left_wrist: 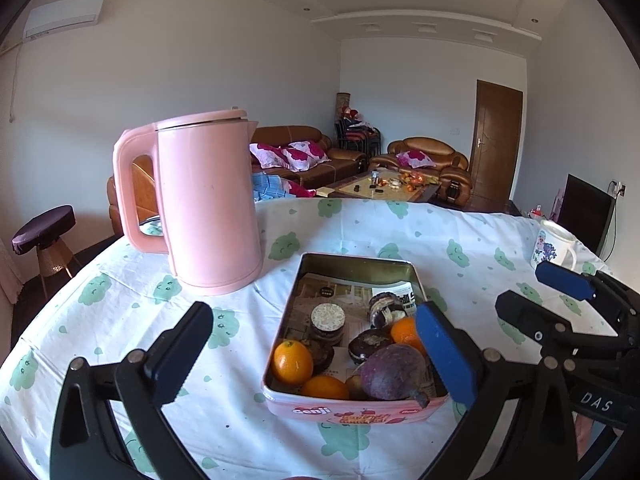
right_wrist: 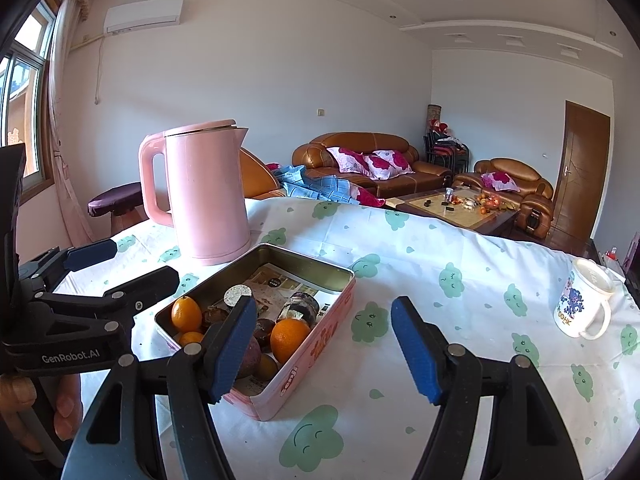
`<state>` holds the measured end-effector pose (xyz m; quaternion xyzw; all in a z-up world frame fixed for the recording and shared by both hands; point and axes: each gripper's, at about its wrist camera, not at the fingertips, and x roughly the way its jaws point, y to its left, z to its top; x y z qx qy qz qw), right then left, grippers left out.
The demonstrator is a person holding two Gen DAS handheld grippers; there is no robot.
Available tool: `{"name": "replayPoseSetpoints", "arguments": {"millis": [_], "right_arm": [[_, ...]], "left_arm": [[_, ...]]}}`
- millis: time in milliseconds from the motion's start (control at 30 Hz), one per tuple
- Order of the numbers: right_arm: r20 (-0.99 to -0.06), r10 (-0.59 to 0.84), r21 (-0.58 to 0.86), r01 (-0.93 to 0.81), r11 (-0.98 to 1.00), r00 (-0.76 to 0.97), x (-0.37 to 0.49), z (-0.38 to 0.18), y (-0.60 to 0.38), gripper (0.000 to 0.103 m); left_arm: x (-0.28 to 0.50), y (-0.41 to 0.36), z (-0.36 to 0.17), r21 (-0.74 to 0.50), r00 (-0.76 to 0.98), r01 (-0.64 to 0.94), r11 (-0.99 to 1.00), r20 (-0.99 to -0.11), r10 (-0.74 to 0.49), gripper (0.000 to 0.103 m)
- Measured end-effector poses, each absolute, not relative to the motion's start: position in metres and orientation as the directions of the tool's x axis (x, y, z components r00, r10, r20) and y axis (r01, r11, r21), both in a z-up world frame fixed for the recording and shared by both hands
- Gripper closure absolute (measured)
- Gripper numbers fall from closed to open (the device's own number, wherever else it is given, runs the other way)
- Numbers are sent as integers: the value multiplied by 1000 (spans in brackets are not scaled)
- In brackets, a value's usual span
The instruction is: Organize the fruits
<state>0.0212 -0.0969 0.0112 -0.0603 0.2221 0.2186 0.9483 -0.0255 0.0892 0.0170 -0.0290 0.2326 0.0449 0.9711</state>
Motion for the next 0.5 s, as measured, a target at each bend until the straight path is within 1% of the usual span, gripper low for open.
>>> {"name": "replayPoseSetpoints", "arguments": {"millis": [200,500], "right_arm": [[-447,389,-17,-442,897,806,21,11,-97,32],[-450,387,-18,-441,897,805,20,11,-98,32]], "left_arm": [[-25,84,18,-8,884,-109,994,-458,93,0],[-23,83,16,-6,881,-107,994,-464,92,0]]}}
